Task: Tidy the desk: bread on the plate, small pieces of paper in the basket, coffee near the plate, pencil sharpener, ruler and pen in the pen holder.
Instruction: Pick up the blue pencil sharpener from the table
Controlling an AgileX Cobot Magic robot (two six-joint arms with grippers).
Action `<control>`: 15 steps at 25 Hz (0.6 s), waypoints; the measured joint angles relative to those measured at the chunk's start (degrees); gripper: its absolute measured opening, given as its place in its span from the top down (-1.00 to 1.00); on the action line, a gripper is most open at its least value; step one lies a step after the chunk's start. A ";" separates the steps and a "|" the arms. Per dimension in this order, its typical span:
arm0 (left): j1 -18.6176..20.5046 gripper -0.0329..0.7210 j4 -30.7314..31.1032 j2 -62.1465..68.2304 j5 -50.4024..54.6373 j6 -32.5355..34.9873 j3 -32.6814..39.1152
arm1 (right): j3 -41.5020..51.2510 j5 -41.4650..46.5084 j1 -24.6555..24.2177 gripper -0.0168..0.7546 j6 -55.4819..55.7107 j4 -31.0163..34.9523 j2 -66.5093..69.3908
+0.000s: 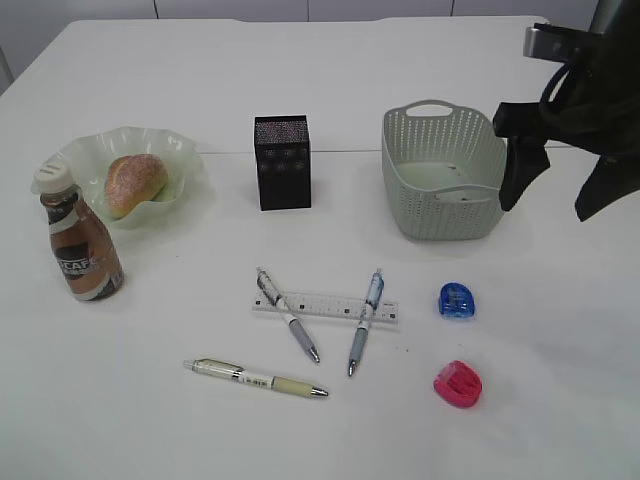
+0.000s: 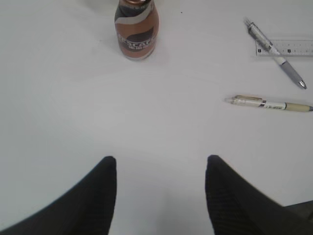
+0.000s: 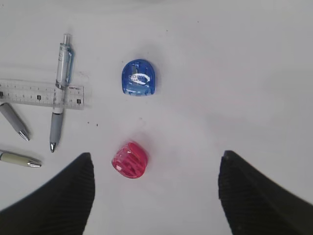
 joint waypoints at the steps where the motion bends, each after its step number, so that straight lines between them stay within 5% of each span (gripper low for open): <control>1: 0.00 -0.21 0.00 0.00 0.39 0.00 0.00 | 0.00 0.00 0.00 -0.54 0.86 -0.13 -0.02; 4: 0.00 -0.21 -0.10 0.00 0.77 0.00 0.00 | 0.00 -0.12 0.00 -0.52 5.56 -1.05 -0.02; 10: 0.00 -0.21 -0.12 0.00 0.77 0.00 0.00 | 0.00 -1.20 6.63 -0.28 16.53 -13.30 -0.02; 15: 0.00 -0.21 -0.12 0.00 2.25 0.00 0.00 | 0.00 -5.91 11.68 -0.25 18.05 -13.68 1.50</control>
